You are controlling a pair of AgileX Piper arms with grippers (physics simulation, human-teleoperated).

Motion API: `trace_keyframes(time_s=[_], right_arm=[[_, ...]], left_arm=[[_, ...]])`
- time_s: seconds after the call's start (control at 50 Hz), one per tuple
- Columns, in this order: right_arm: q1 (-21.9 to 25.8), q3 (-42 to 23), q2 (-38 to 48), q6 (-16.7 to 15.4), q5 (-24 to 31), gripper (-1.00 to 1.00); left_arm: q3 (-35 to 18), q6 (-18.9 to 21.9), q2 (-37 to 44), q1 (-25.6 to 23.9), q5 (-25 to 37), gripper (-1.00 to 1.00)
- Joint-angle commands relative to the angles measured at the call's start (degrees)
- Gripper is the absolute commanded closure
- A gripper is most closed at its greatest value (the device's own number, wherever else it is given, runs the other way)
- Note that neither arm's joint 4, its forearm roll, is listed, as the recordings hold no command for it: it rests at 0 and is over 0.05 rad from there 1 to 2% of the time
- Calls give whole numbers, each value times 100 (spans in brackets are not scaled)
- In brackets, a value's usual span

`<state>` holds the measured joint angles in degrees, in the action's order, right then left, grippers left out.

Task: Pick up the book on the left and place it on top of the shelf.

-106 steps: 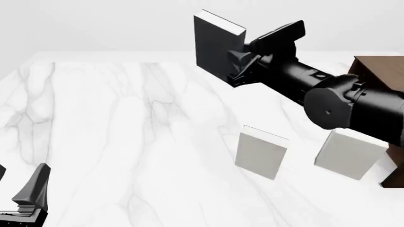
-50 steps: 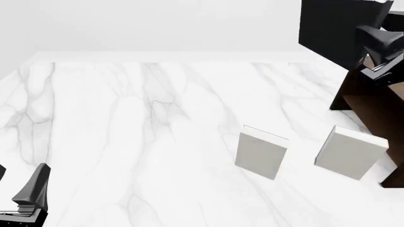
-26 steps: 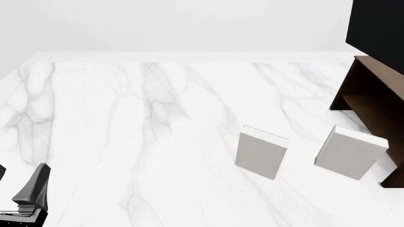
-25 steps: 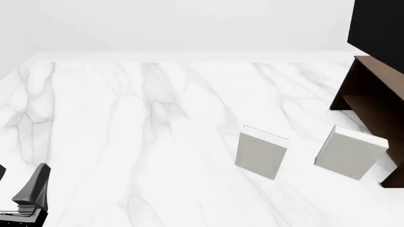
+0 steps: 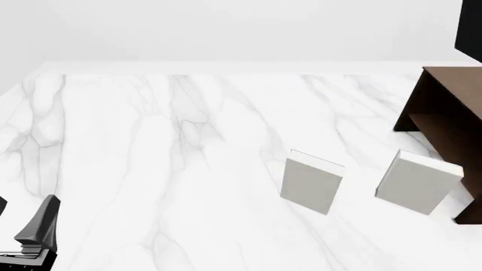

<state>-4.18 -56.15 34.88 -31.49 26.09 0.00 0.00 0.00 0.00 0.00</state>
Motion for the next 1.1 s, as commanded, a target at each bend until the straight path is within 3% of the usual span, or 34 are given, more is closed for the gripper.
trace_keyframes(time_s=[0.02,0.54,1.1], right_arm=[[-322,-245,38,13,74,100],[-987,-441,273,-366,219,100],[-1596,-289,859,-663,-300,100]], left_arm=[[0,0,0,0,0,-100],[0,0,0,0,0,-100],[0,0,0,0,0,-100]])
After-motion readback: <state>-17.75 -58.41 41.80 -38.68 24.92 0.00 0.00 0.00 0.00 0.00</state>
